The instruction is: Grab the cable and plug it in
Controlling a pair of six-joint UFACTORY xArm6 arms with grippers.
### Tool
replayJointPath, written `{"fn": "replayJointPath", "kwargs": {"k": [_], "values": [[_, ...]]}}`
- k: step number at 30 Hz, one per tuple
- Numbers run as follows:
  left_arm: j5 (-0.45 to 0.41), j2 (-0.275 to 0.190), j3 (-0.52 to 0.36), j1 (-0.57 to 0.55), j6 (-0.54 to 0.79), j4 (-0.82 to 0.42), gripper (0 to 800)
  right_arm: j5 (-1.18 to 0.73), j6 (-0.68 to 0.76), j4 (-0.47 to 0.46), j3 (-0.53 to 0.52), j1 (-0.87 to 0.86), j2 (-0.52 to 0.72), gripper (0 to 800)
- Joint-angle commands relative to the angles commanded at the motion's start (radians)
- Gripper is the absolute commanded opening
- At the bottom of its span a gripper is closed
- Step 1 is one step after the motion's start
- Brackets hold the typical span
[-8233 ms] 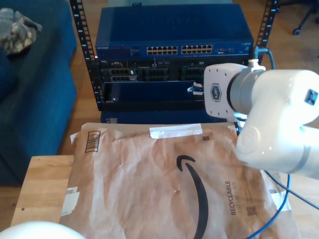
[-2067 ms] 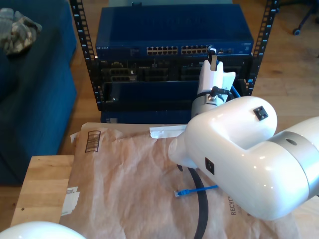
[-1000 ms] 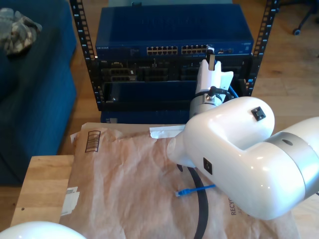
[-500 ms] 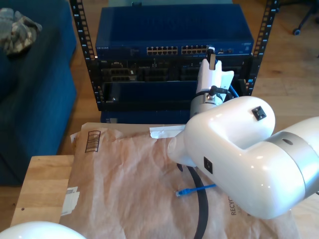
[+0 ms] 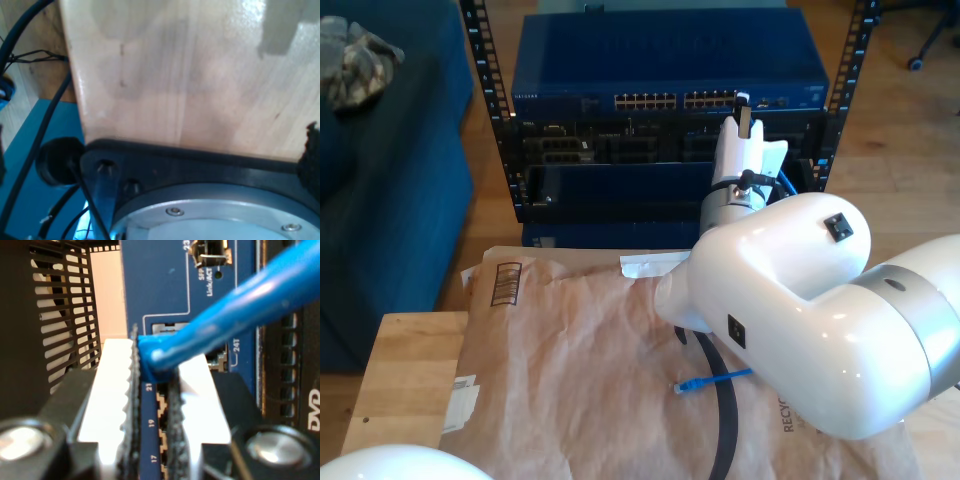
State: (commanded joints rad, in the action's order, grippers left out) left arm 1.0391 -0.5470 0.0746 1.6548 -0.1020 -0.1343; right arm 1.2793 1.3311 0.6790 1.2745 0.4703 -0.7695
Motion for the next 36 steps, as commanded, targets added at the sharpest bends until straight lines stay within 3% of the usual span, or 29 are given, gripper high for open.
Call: {"fn": "replayJointPath", "kwargs": {"k": [27, 29, 34, 36], "values": [[0.0, 0.0, 0.002, 0.0, 0.0, 0.0, 800, -0.031, 0.003, -0.012, 0.051, -0.014, -0.025, 4], [0.002, 0.0, 0.0, 0.0, 0.0, 0.0, 800, -0.031, 0.003, -0.014, 0.046, -0.014, -0.023, 57], [0.002, 0.0, 0.0, 0.0, 0.0, 0.0, 800, -0.058, 0.003, -0.046, 0.037, -0.015, -0.012, 275], [0.002, 0.0, 0.0, 0.0, 0.0, 0.0, 800, -0.058, 0.003, -0.048, 0.032, -0.014, -0.002, 294]]}}
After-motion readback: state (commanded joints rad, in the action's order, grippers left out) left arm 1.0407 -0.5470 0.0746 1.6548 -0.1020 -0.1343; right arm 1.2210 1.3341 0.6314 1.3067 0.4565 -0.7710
